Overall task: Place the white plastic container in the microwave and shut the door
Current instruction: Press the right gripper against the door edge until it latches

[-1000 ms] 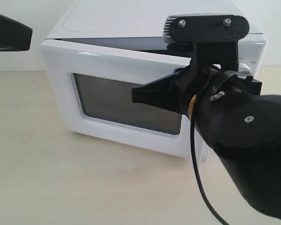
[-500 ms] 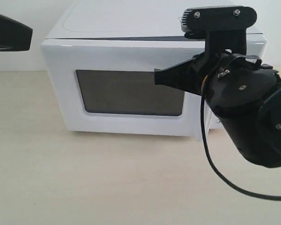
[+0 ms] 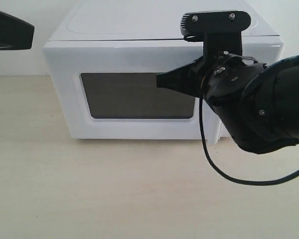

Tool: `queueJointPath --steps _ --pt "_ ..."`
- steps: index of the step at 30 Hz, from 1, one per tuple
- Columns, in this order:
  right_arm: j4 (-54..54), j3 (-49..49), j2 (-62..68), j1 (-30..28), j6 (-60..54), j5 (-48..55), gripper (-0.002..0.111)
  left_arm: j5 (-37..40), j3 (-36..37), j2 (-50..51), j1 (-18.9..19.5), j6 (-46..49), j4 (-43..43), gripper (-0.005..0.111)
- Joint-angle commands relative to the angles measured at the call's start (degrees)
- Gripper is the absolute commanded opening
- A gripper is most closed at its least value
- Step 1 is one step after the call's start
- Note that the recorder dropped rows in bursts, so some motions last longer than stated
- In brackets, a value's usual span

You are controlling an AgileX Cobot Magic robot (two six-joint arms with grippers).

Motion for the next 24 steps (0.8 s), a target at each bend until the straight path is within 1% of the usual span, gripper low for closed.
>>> queueJointPath --steps 1,4,9,12,15,17,21,24 --pt "-1.7 -1.3 0.2 -2.1 0.0 2.4 0.0 -0.3 -0.2 -0.4 -0.3 -0.5 -0.6 0.004" --pt "-1.7 -2.5 0.2 -3.0 0.0 1.7 0.0 -0.3 -0.2 -0.4 -0.3 -0.5 -0.6 0.004" --pt "-1.7 -3.5 0.2 -2.7 0.0 0.5 0.0 -0.3 -0.2 -0.4 -0.3 -0.5 -0.6 0.004" --pt "-1.7 -2.7 -0.9 -0.5 -2.5 1.0 0.0 -0.3 -0.2 -0.4 -0.3 -0.5 -0.6 0.004" --pt "1.3 -1.1 -3.9 2.4 -6.1 3.2 0.0 -0.3 -0.2 -0.4 -0.3 -0.5 -0.6 0.004" --pt "2.3 0.9 -7.1 4.3 -9.0 3.6 0.0 -0.3 -0.2 -0.4 -0.3 -0.5 -0.6 0.004" --pt "3.9 5.9 -14.7 8.1 -11.3 5.5 0.0 -0.3 -0.2 -0.4 -0.3 -0.5 -0.6 0.004" --pt "7.1 9.1 -20.6 9.8 -14.8 9.3 0.0 -0.3 -0.2 -0.4 -0.3 -0.5 -0.6 0.004"
